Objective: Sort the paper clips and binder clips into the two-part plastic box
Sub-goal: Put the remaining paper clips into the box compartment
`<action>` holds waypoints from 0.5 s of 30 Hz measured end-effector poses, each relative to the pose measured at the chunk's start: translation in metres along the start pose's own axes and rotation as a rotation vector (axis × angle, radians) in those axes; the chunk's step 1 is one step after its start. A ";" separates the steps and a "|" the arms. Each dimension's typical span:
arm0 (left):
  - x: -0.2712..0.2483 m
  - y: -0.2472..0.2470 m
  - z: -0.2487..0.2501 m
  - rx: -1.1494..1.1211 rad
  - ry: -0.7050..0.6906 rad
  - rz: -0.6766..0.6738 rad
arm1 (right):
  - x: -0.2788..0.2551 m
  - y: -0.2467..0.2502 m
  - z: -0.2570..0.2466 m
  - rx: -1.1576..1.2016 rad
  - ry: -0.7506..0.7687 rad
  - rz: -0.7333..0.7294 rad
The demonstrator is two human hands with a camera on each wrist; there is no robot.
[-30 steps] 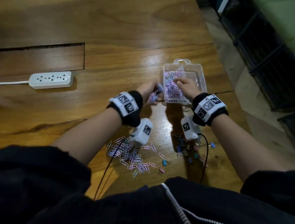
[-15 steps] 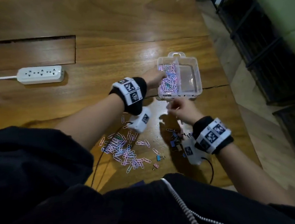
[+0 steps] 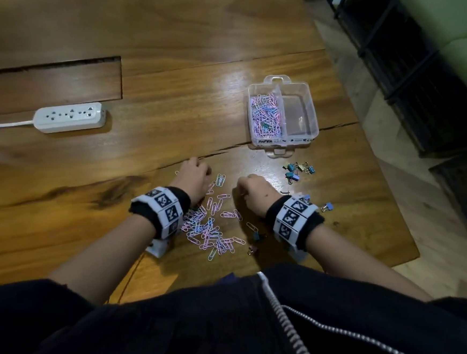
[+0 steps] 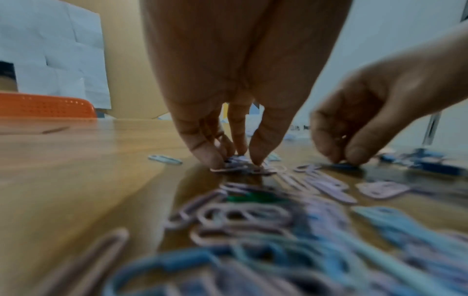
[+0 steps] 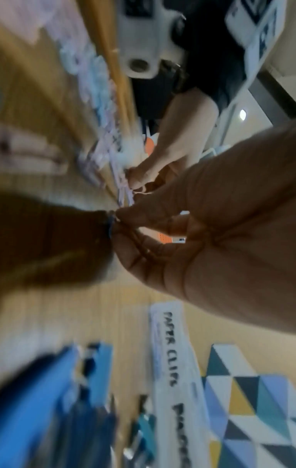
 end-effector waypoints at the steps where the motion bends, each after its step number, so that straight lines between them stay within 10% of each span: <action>1: -0.007 -0.006 0.003 -0.029 -0.014 -0.030 | -0.001 -0.007 -0.005 0.069 0.010 -0.026; 9: -0.061 -0.014 -0.026 -0.029 0.069 -0.065 | -0.031 -0.026 0.020 0.020 -0.194 -0.116; 15: -0.078 -0.039 -0.038 -0.114 0.194 -0.130 | -0.021 -0.014 0.007 0.156 -0.123 0.079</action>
Point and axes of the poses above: each hand's wrist, its own x-axis towards the middle knuckle, its own y-axis out of the back of the hand, z = x × y, the point moved 9 cm from there along x, towards the middle knuckle, and after that the axes turned 6 degrees about x, right-handed, at the moved point
